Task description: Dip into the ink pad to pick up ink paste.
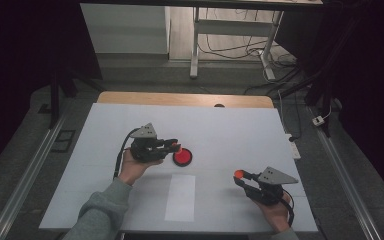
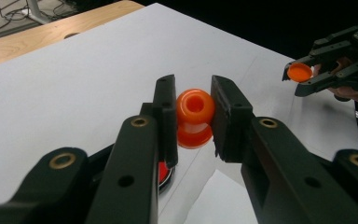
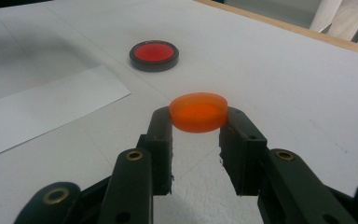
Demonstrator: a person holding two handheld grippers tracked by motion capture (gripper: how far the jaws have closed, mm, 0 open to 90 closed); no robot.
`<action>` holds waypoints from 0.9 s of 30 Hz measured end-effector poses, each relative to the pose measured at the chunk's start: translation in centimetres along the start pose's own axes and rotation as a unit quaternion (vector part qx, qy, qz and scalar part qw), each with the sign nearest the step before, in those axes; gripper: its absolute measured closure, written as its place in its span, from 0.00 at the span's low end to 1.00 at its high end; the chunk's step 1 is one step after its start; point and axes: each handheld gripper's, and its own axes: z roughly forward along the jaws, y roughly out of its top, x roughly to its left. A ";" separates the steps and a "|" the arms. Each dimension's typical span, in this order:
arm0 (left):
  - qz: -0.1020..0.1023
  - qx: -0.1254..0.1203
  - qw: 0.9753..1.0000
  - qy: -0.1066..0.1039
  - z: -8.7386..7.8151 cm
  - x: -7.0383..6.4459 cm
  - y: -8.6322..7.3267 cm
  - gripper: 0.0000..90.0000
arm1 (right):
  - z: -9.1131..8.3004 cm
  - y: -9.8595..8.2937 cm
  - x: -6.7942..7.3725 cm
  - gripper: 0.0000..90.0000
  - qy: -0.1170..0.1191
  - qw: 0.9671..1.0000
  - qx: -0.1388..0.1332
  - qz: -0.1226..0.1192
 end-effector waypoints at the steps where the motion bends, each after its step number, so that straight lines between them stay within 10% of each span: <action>1: 0.000 0.001 1.000 -0.001 0.0 0.0 0.0 0.81 | 0.0 0.0 0.0 0.72 0.000 1.000 0.000 0.000; 27: 0.001 0.004 1.000 -0.003 -2.1 -1.3 0.0 0.81 | 0.2 0.0 0.1 0.72 0.001 1.000 0.004 -0.001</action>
